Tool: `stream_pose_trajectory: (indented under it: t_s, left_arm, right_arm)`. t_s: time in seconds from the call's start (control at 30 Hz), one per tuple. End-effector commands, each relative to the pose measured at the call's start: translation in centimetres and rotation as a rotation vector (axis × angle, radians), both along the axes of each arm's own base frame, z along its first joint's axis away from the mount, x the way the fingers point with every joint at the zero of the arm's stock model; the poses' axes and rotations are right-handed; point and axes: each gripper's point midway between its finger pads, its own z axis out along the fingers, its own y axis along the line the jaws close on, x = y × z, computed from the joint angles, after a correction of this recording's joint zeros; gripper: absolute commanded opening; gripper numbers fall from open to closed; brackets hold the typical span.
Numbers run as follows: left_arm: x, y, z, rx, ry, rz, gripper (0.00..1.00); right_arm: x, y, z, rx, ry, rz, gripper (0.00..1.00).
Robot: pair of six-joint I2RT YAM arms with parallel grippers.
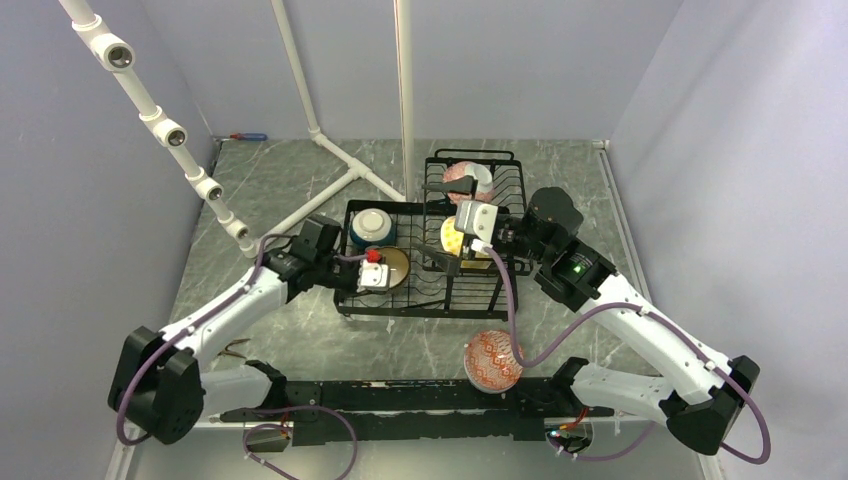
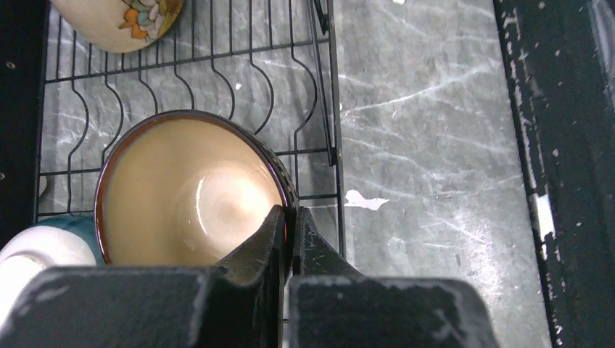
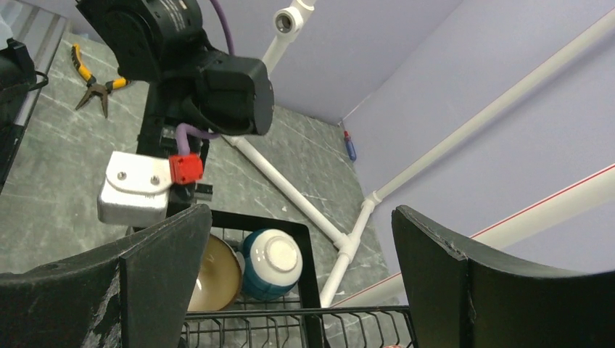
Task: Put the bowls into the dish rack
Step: Pick up the bowl from the dish rack.
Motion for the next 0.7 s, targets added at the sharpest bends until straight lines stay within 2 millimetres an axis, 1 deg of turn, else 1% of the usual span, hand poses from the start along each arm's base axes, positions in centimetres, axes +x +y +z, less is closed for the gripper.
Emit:
stream_pose_trajectory:
  t_s: [0.0, 0.2, 0.33, 0.4, 0.5, 0.67]
  left_arm:
    - [0.0, -0.9, 4.0, -0.175, -0.056, 0.001, 0.03]
    - [-0.1, 0.3, 7.2, -0.271, -0.063, 0.066, 0.03]
    - [-1.4, 1.0, 8.8, -0.237, -0.068, 0.021, 0.03]
    - [-2.0, 1.4, 9.4, -0.198, -0.064, -0.004, 0.03]
    - [-2.6, 2.0, 10.3, -0.148, -0.063, -0.032, 0.03]
    - [-2.4, 2.7, 11.3, -0.093, -0.090, -0.034, 0.03]
  right_arm:
    - [-0.4, -0.2, 0.9, 0.033, -0.027, 0.011, 1.00]
    - [0.0, 0.1, -0.1, -0.017, -0.035, 0.011, 1.00]
    - [0.6, 0.7, -2.3, -0.174, -0.087, 0.052, 0.98]
    - [0.3, 1.0, -4.1, -0.277, -0.100, 0.117, 0.96]
    - [0.2, 1.9, -5.7, -0.361, -0.170, 0.206, 0.95]
    - [0.1, 3.4, -7.7, -0.450, -0.199, 0.311, 0.93]
